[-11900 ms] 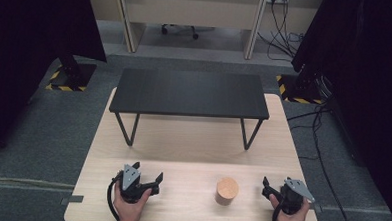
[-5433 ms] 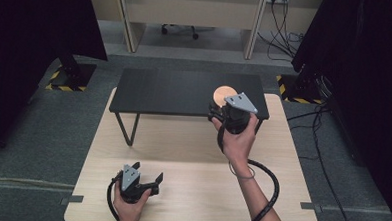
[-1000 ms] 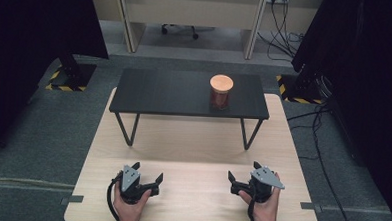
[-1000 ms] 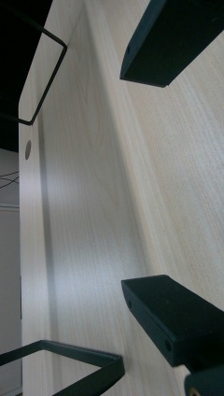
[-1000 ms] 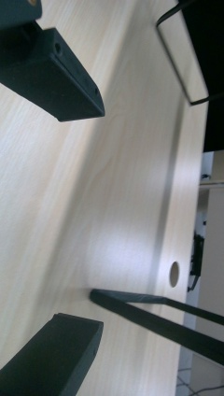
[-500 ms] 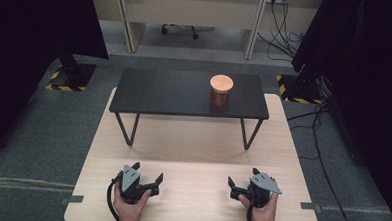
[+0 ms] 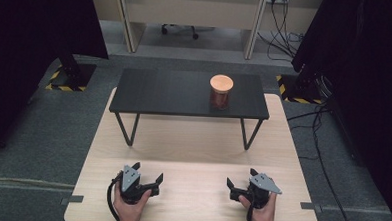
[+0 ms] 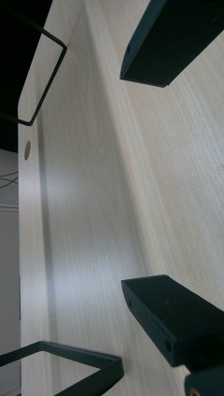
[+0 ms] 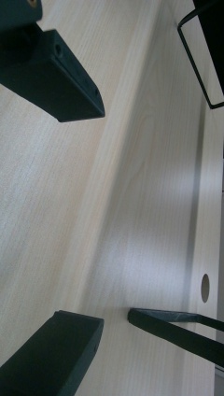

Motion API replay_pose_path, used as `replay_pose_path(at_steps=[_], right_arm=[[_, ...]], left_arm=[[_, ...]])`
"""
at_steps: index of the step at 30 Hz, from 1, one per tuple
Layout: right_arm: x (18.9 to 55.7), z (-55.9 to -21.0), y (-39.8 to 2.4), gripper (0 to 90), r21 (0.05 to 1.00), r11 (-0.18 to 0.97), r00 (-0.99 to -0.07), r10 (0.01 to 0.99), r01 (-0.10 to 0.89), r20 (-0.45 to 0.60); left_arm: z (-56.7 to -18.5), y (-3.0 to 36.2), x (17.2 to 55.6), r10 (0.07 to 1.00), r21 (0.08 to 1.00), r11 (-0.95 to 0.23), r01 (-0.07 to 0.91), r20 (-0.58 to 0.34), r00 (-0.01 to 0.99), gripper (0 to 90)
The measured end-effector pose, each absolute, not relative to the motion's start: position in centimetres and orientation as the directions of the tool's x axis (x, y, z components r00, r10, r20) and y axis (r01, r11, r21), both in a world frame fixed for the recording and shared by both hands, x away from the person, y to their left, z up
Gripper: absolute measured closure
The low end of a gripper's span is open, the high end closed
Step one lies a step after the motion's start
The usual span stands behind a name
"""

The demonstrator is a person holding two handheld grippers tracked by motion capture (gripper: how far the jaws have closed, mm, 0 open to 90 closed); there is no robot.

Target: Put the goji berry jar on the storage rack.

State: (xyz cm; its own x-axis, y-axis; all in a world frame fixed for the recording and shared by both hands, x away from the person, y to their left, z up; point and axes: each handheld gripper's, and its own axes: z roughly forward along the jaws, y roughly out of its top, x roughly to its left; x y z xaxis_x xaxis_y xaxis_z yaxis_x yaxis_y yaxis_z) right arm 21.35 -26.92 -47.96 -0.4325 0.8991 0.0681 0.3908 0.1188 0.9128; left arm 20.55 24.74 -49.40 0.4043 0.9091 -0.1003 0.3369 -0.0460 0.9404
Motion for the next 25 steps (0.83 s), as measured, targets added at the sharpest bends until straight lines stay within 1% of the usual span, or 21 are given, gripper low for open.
replay_pose_path(at_steps=[7, 25], right_arm=[[21.57, -47.93, -27.22, 2.5, 0.909, 0.099, -0.43, 0.898, 0.405, 0.093], [21.48, -47.9, -27.02, 1.8, 0.909, 0.103, -0.424, 0.902, 0.403, 0.085]], left_arm=[[-49.35, 24.67, 20.55, 0.91, 0.94, -0.048, 0.339, -0.098, 0.402, 1.4], [-49.35, 24.67, 20.57, 0.91, 0.939, -0.049, 0.339, -0.098, 0.403, 1.2]])
